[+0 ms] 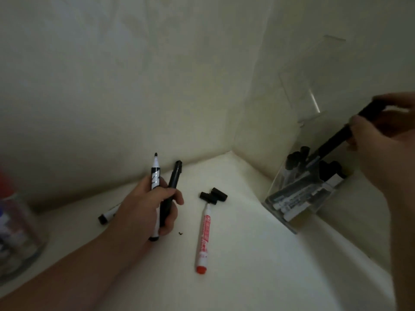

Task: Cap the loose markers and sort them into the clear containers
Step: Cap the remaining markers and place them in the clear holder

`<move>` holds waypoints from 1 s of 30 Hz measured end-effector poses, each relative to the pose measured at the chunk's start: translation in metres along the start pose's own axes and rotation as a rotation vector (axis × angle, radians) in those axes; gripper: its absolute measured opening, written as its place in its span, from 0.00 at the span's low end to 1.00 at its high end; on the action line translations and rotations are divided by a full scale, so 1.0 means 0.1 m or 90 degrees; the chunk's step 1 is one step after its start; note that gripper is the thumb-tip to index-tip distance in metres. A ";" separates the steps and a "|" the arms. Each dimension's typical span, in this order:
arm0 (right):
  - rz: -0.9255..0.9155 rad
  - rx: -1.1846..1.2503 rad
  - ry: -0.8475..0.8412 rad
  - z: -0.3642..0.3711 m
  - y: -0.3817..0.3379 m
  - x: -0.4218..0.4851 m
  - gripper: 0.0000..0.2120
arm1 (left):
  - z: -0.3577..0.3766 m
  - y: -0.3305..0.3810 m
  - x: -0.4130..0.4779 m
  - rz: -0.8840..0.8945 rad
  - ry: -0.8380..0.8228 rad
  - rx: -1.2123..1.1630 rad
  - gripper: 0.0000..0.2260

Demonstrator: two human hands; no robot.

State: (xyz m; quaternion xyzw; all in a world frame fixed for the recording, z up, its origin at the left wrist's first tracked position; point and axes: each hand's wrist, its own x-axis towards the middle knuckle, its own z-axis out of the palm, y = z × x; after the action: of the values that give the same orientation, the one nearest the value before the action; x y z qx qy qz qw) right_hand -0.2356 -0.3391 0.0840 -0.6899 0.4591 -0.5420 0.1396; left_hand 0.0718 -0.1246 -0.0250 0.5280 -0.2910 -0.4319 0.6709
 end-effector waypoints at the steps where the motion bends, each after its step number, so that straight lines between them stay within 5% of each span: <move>1: 0.017 -0.025 -0.006 0.15 -0.36 -0.17 0.08 | -0.02 0.00 0.00 -0.004 0.005 -0.026 0.17; 4: -0.048 -0.090 -0.074 0.28 -0.50 -0.40 0.06 | -0.04 -0.01 0.02 -0.006 0.013 -0.091 0.15; 6: -0.087 -0.141 -0.020 0.32 -0.54 -0.45 0.08 | -0.03 -0.01 0.04 -0.016 0.007 -0.108 0.20; 9: -0.345 -0.144 0.046 0.45 -0.76 -0.58 0.07 | -0.04 -0.01 0.05 -0.034 0.014 -0.133 0.18; 11: -0.472 -0.111 -0.078 0.66 -0.97 -0.73 0.05 | -0.05 -0.01 0.06 -0.037 0.026 -0.136 0.14; 14: -0.350 -0.224 -0.459 1.15 -1.03 -0.80 0.09 | -0.04 0.00 0.06 -0.035 0.041 -0.132 0.09; 17: -0.227 -0.384 -0.663 1.49 -0.84 -0.81 0.17 | -0.04 -0.01 0.06 -0.029 0.036 -0.128 0.08; 27: -0.174 -0.324 -0.680 1.66 -0.62 -0.92 0.15 | -0.06 0.00 0.07 -0.049 -0.048 -0.068 0.06; 30: -0.127 -0.241 -0.611 1.67 -0.59 -0.88 0.11 | -0.04 0.00 0.06 -0.042 -0.061 -0.020 0.06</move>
State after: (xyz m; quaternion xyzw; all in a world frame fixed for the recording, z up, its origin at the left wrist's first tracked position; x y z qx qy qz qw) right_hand -0.0598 -0.2889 0.0076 -0.9141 0.3652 -0.0833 0.1550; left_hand 0.0775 -0.1278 -0.0260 0.5058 -0.2982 -0.4829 0.6497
